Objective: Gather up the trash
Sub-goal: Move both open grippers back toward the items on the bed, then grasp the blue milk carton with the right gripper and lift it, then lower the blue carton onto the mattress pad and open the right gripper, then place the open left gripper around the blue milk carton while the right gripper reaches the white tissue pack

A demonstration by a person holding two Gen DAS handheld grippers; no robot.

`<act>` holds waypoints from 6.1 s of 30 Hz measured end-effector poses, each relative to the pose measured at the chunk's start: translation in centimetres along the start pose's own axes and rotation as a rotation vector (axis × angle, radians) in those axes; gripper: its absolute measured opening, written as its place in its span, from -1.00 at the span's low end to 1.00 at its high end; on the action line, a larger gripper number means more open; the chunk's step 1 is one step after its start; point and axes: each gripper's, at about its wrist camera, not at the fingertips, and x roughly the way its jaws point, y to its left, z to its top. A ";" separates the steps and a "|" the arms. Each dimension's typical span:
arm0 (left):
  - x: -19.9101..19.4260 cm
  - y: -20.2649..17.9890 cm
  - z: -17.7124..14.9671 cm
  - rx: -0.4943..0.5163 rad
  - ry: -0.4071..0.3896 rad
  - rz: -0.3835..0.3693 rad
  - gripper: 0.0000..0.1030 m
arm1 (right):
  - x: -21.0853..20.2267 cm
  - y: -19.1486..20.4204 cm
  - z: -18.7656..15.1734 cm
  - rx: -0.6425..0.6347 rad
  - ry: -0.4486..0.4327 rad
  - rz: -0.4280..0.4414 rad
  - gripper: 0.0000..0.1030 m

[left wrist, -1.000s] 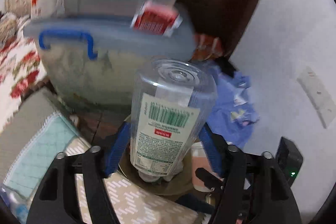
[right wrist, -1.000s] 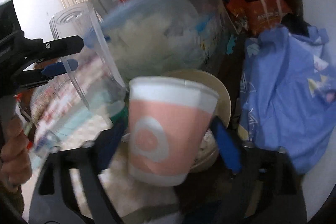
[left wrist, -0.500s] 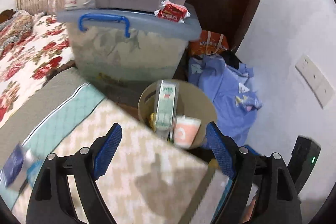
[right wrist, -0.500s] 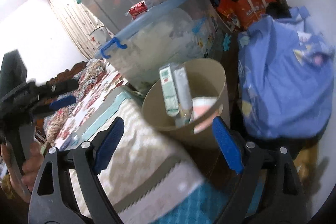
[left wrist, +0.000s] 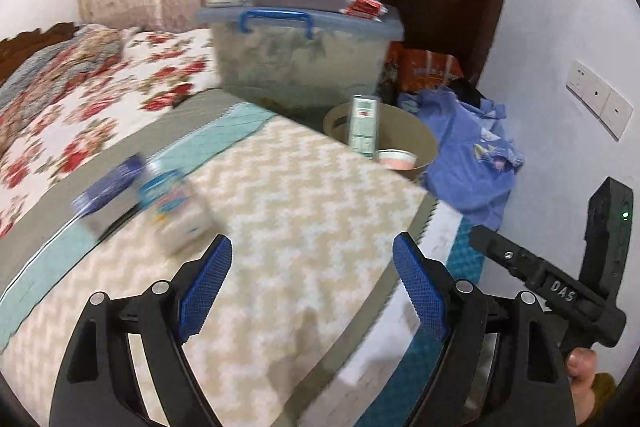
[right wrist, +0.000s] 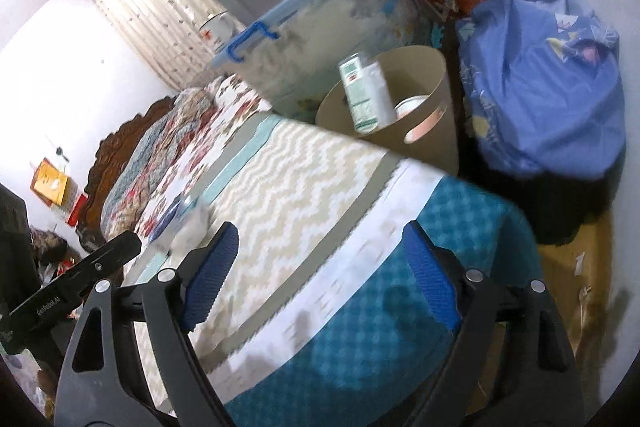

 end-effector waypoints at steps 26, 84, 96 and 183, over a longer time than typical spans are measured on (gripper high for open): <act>-9.4 7.6 -7.2 -0.082 -0.032 0.268 0.83 | -4.2 10.7 -6.5 -0.077 0.024 0.020 0.86; -13.7 11.7 -7.9 -0.141 -0.184 0.383 0.84 | -1.4 14.6 -10.8 -0.198 0.189 -0.008 0.93; -14.6 12.3 -8.1 -0.164 -0.228 0.338 0.84 | -2.2 14.5 -10.0 -0.205 0.128 0.028 0.93; -11.7 24.7 -13.4 -0.562 0.070 0.191 0.83 | 9.4 21.9 -11.4 -0.578 0.579 0.480 0.28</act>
